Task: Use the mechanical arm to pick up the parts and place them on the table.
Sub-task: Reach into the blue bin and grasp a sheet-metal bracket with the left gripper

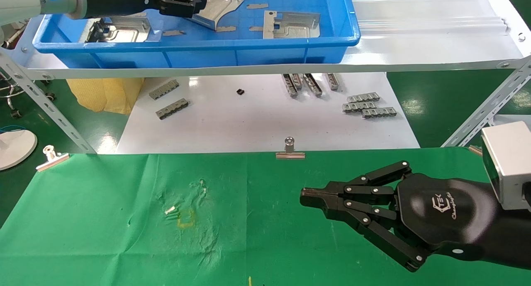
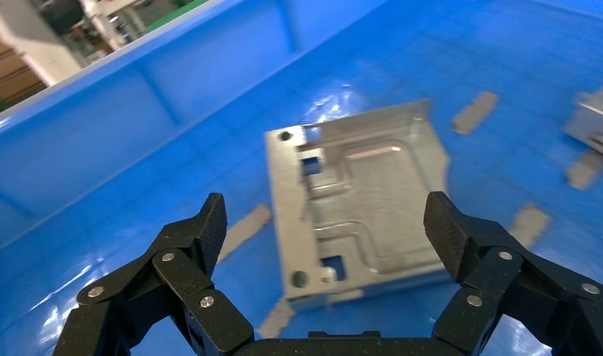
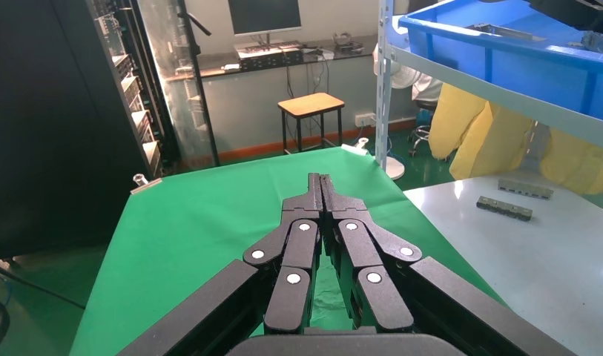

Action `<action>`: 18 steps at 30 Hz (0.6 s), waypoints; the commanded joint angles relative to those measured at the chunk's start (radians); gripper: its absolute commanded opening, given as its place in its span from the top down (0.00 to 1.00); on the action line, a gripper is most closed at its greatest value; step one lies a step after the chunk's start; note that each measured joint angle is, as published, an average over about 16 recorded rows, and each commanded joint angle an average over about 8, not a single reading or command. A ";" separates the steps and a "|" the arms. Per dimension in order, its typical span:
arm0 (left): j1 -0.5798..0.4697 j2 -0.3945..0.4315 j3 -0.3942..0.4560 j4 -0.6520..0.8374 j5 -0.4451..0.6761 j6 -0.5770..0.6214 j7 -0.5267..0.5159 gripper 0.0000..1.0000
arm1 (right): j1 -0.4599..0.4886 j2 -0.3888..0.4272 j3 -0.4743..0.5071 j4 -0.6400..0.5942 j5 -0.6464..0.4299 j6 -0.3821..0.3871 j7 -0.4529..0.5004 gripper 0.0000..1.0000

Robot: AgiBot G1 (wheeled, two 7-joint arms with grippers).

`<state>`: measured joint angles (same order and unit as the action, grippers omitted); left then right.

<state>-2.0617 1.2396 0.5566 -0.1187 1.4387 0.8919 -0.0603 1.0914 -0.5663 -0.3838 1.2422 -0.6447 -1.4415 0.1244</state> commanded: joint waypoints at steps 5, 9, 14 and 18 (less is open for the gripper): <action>-0.022 0.040 0.008 0.079 0.014 -0.066 -0.016 1.00 | 0.000 0.000 0.000 0.000 0.000 0.000 0.000 0.00; -0.027 0.054 0.013 0.103 0.022 -0.096 -0.025 1.00 | 0.000 0.000 0.000 0.000 0.000 0.000 0.000 0.00; -0.022 0.067 0.019 0.118 0.031 -0.131 -0.034 1.00 | 0.000 0.000 0.000 0.000 0.000 0.000 0.000 0.00; -0.014 0.073 0.017 0.124 0.027 -0.150 -0.045 1.00 | 0.000 0.000 0.000 0.000 0.000 0.000 0.000 0.00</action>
<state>-2.0759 1.3101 0.5712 0.0025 1.4631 0.7444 -0.1045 1.0914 -0.5663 -0.3838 1.2422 -0.6447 -1.4415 0.1244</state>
